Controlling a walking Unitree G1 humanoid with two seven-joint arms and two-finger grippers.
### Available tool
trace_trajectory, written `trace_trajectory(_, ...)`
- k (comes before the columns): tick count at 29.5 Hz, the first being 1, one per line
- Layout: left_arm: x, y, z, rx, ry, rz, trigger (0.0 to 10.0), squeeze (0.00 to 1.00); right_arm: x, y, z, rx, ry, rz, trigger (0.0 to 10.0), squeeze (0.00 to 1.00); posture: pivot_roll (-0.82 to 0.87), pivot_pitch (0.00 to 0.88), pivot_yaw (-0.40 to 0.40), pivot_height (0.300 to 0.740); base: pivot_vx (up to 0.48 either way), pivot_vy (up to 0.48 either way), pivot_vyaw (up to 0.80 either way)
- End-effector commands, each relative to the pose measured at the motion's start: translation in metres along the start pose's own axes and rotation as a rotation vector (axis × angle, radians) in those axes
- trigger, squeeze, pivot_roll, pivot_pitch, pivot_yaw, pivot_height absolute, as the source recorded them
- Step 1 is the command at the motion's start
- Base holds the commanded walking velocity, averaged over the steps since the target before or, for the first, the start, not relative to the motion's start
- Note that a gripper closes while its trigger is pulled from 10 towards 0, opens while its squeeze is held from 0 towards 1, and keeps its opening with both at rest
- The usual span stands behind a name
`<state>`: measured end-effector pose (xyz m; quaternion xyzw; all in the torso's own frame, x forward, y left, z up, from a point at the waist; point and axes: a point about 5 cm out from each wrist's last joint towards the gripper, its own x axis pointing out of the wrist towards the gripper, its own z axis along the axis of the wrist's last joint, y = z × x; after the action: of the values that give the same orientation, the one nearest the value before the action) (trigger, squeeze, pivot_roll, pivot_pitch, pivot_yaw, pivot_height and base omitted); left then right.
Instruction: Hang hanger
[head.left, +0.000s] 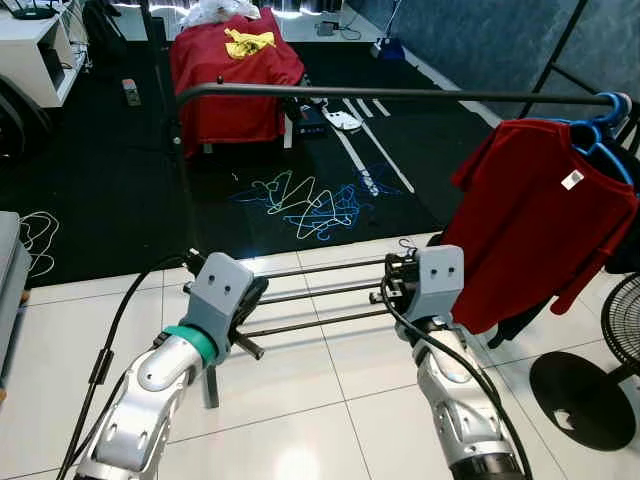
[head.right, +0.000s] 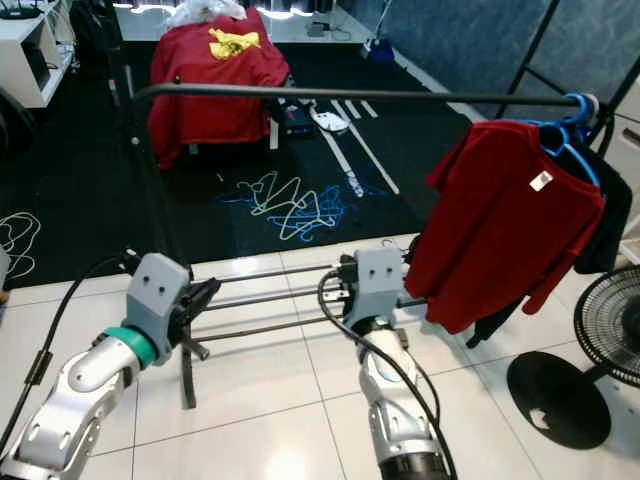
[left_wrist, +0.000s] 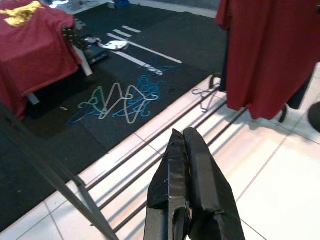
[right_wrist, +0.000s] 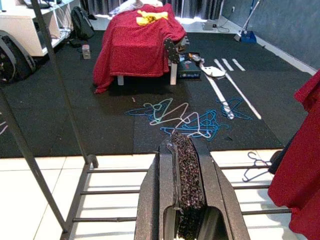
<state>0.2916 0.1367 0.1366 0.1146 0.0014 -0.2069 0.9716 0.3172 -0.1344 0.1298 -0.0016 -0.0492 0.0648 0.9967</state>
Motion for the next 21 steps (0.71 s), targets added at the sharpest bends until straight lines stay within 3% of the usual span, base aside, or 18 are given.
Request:
trace_trajectory(1, 0.001, 0.000, -0.001, 0.012, 0.002, 0.005, 10.0, 0.00, -0.003, 0.000, -0.002, -0.002, 0.008, 0.001, 10.0, 0.00, -0.04, 0.015, 0.020, 0.740, 0.000, 0.000, 0.00)
trace_trajectory(3, 0.004, 0.003, 0.002, -0.008, -0.017, 0.054, 10.0, 0.00, -0.003, 0.000, -0.002, -0.004, 0.009, 0.000, 10.0, 0.00, -0.04, 0.018, 0.019, 0.740, 0.000, 0.000, 0.00)
trace_trajectory(5, 0.007, 0.002, 0.008, -0.082, -0.038, 0.156, 10.0, 0.00, -0.005, 0.000, -0.002, -0.004, 0.011, -0.001, 10.0, 0.00, -0.03, 0.024, 0.013, 0.740, 0.000, -0.321, 0.00)
trace_trajectory(7, 0.007, 0.000, 0.010, -0.103, -0.042, 0.179, 10.0, 0.00, -0.005, 0.000, -0.002, -0.003, 0.013, -0.001, 10.0, 0.00, -0.03, 0.026, 0.012, 0.740, 0.000, -0.384, 0.00)
trace_trajectory(21, 0.007, 0.006, 0.009, -0.111, -0.051, 0.206, 10.0, 0.00, -0.007, -0.001, -0.003, 0.001, 0.018, -0.007, 10.0, 0.00, -0.03, 0.033, 0.014, 0.740, 0.000, -0.395, 0.00)
